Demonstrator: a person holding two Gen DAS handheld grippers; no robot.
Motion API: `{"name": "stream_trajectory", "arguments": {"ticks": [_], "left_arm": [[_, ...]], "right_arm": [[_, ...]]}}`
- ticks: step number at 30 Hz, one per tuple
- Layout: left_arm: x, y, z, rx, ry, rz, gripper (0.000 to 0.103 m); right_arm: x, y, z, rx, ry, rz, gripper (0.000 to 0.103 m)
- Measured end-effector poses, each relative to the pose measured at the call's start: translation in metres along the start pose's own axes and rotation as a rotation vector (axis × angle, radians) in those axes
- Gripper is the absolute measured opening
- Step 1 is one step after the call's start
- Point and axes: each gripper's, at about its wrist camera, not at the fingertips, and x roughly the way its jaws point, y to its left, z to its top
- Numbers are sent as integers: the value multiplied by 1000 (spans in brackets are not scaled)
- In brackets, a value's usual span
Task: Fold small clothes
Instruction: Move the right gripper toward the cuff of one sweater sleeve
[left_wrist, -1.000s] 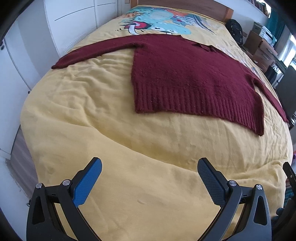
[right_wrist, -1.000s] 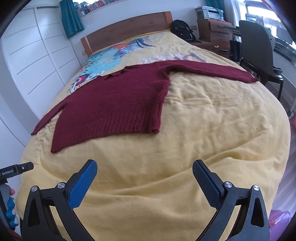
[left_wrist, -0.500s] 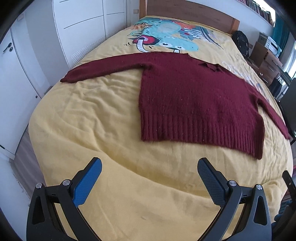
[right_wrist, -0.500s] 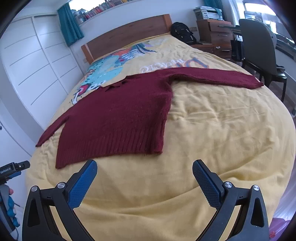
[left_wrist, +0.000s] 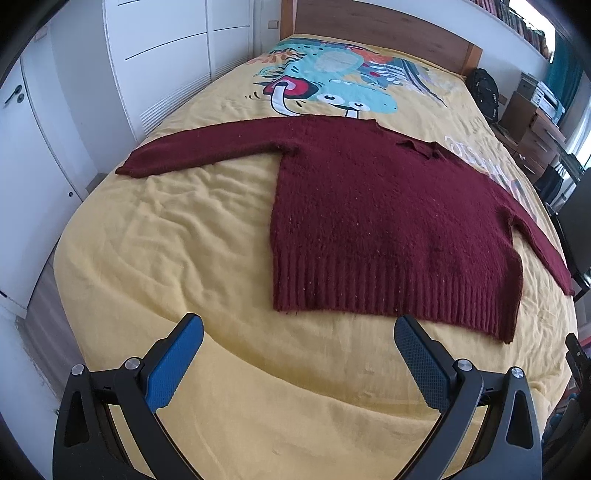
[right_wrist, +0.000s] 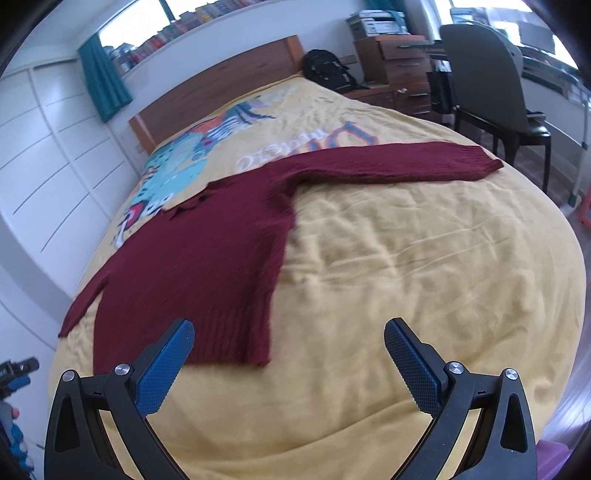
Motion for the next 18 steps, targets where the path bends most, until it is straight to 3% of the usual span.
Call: {"name": "stream_trajectory", "arguments": {"ticks": [13, 18], "left_arm": [[21, 5, 15, -47, 37, 32, 102], [32, 9, 19, -67, 53, 76, 102]], "right_arm": [[63, -64, 48, 144, 48, -56, 103], [94, -92, 65, 210, 76, -76, 103]]}}
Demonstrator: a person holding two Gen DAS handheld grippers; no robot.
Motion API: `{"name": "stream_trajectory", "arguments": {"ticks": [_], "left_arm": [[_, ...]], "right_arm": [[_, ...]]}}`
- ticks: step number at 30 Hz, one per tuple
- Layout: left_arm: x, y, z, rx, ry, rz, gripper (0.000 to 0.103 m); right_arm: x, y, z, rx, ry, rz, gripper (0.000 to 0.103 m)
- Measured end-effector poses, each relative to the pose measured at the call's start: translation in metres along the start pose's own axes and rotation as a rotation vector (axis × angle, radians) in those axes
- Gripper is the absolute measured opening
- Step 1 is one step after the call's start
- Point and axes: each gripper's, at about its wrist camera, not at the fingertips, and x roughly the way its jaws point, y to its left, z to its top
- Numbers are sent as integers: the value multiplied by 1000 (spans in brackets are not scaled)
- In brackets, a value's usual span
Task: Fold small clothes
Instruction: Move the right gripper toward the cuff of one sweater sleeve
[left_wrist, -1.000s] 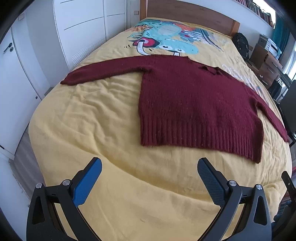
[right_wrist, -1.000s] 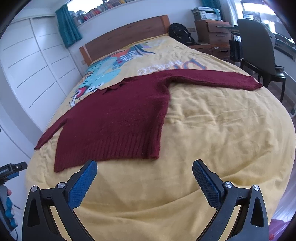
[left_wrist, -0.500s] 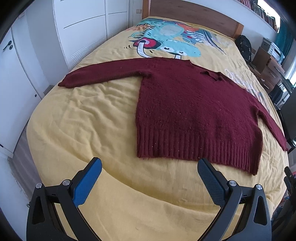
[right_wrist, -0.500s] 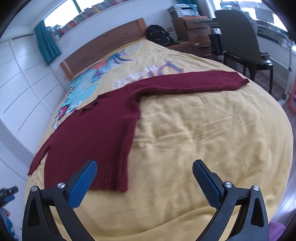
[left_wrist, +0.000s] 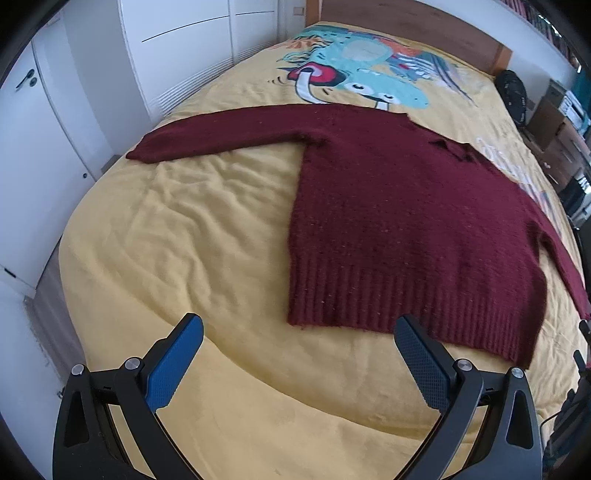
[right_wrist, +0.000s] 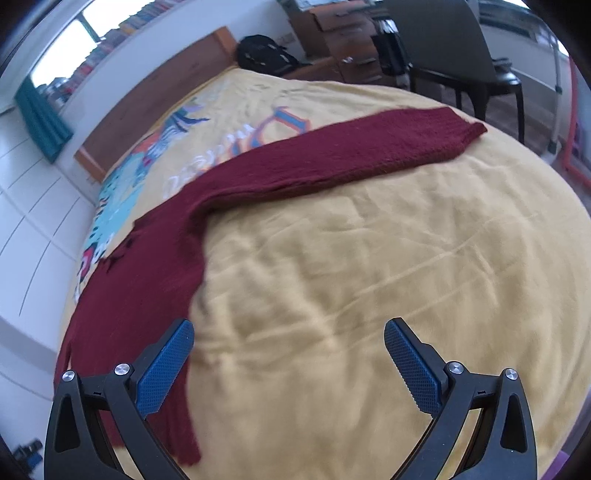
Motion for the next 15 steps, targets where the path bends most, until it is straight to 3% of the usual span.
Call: {"name": "stream_trajectory", "arguments": {"ticks": [10, 15], "left_arm": [[23, 9, 3, -57, 42, 30, 102], [35, 9, 2, -68, 65, 42, 102]], "right_arm": [[40, -59, 56, 137, 7, -48, 103], [51, -89, 79, 218, -2, -31, 103]]}}
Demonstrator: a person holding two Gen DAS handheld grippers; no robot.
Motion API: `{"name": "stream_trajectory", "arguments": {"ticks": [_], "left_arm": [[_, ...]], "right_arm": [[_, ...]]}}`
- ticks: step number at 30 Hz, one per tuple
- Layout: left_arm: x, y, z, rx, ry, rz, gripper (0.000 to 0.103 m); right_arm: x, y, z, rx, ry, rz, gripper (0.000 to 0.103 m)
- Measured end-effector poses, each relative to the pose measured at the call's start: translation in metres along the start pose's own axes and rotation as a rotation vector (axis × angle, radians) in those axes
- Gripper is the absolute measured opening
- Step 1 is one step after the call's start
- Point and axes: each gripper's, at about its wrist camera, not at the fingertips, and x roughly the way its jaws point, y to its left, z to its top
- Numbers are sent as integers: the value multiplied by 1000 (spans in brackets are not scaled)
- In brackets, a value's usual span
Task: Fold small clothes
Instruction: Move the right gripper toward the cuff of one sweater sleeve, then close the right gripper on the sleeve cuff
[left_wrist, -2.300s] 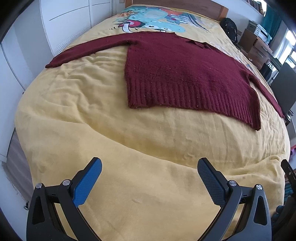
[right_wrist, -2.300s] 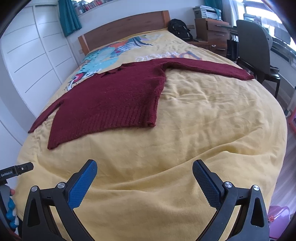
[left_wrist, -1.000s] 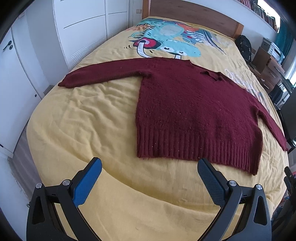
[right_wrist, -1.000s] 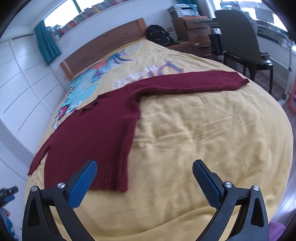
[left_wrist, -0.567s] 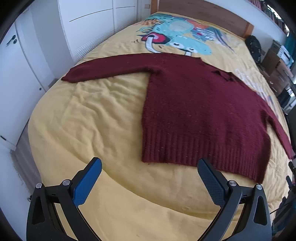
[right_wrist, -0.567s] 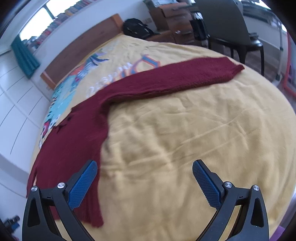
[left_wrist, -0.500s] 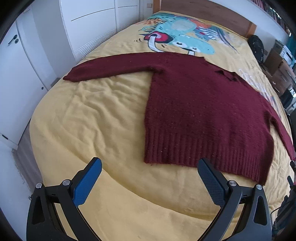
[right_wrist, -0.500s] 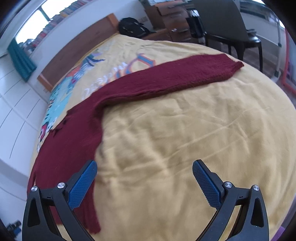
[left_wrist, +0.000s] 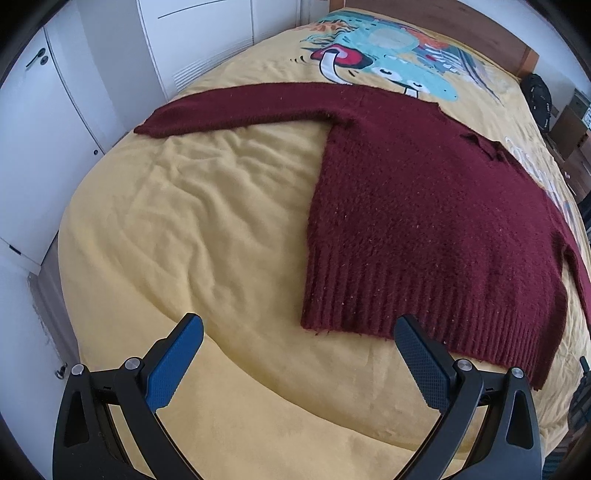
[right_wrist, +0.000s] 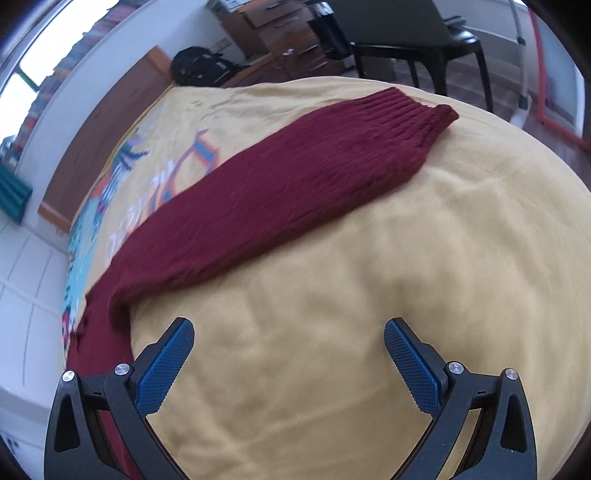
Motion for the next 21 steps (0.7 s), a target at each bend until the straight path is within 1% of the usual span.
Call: {"name": "stream_trajectory", "arguments": {"ticks": [4, 6, 10, 14, 21], "left_arm": [[7, -4, 1, 3, 10, 5, 102], [10, -5, 1, 7, 13, 6, 102], [15, -8, 1, 9, 21, 10, 102], [17, -6, 2, 6, 23, 18, 102], [22, 0, 3, -12, 29, 34, 102]], "right_arm": [[10, -15, 20, 61, -2, 58, 103], [14, -19, 31, 74, -10, 73, 103], [21, -23, 50, 88, -24, 81, 103], [28, -33, 68, 129, -40, 96, 102], [36, -47, 94, 192, -70, 84, 96]]}}
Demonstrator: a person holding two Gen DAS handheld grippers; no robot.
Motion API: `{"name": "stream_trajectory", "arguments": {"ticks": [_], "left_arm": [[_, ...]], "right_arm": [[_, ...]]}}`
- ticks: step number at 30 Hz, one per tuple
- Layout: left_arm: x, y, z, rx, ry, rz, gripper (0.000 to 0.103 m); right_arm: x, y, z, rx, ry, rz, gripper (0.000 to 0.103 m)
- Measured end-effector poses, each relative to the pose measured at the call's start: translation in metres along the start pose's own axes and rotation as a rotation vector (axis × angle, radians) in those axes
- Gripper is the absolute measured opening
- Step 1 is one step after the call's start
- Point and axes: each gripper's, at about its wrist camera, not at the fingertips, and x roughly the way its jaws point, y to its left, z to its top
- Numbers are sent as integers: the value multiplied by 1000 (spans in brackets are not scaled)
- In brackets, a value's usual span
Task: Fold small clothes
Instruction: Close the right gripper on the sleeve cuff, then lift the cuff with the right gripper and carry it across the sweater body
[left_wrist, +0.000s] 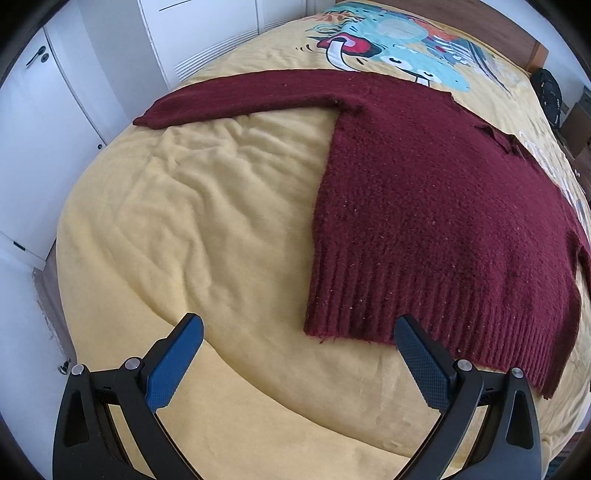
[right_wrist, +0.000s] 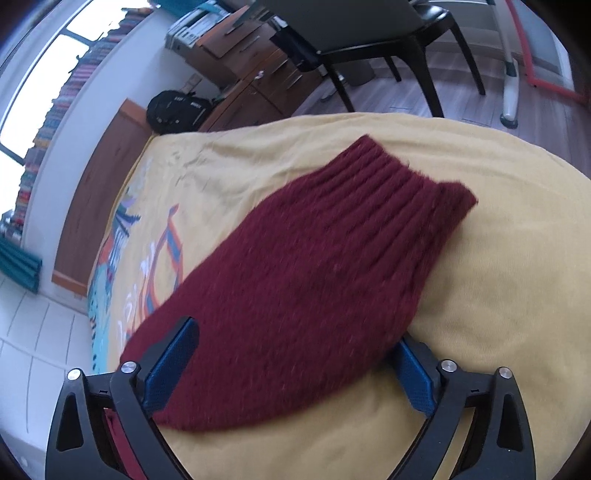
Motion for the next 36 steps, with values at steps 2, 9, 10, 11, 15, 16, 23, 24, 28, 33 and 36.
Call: {"name": "stream_trajectory", "arguments": {"ticks": [2, 9, 10, 11, 15, 16, 23, 24, 28, 33, 36], "left_arm": [[3, 1, 0, -3, 6, 3, 102], [10, 2, 0, -7, 19, -2, 102], [11, 2, 0, -8, 20, -3, 102], [12, 3, 0, -9, 22, -6, 102], [16, 3, -2, -6, 31, -15, 102], [17, 3, -2, -6, 32, -17, 102], [21, 10, -3, -22, 40, -27, 102], [22, 11, -3, -26, 40, -28, 102], [22, 15, -4, -35, 41, -38, 102], [23, 21, -5, -51, 45, -57, 102], [22, 27, -5, -66, 43, -69, 102]], "right_arm": [[3, -1, 5, 14, -6, -3, 94], [8, -14, 19, 59, -9, -56, 36], [7, -18, 21, 75, -9, -56, 28], [7, -21, 22, 84, -8, -56, 24], [2, -24, 26, 82, -4, -47, 13], [1, -22, 27, 78, -3, -46, 12], [-8, -7, 31, 54, -9, -15, 10], [-11, -4, 32, 48, -10, -7, 10], [-16, 9, 34, 43, -13, 25, 10], [-20, 34, 31, 17, -6, 62, 10], [-22, 53, 28, 2, 0, 85, 10]]}}
